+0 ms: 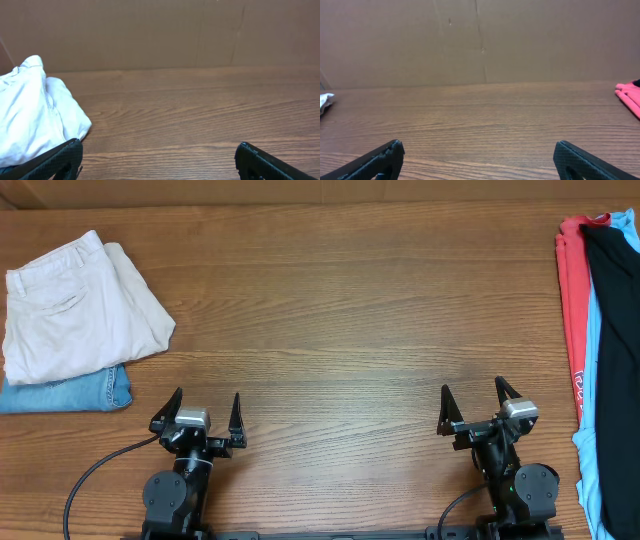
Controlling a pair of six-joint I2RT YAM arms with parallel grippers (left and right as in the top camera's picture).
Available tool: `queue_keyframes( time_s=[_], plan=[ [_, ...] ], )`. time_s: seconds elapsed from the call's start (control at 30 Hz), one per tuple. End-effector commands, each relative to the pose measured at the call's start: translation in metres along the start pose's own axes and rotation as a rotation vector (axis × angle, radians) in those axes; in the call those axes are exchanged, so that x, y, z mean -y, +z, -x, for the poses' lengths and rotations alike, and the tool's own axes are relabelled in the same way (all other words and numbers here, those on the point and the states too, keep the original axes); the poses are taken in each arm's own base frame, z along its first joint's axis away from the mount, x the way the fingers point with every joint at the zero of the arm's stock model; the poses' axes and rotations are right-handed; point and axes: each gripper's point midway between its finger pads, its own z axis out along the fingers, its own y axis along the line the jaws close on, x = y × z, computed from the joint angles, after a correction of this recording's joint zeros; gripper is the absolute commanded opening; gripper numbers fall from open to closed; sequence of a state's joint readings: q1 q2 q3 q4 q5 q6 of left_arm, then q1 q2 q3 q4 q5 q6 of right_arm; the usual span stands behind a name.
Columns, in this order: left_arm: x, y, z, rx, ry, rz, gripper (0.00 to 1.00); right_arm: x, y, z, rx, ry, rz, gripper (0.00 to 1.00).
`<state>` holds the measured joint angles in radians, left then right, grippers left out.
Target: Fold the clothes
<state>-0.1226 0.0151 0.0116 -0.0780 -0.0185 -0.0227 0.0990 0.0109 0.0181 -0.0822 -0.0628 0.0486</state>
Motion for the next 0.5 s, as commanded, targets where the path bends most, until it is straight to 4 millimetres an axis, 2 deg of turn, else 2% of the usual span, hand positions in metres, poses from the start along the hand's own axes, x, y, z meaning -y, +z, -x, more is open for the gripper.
queue_keyframes(
  time_s=[0.0,0.47],
  plan=[
    [0.0002,0.0,-0.0004,0.006,0.015,-0.004,1.0,-0.0007,0.0002,-0.0021,0.002,0.004,0.004,1.0],
    [0.002,0.0,-0.0002,0.006,-0.01,-0.014,1.0,-0.0012,0.0003,-0.0029,-0.001,0.004,0.007,1.0]
  ],
)
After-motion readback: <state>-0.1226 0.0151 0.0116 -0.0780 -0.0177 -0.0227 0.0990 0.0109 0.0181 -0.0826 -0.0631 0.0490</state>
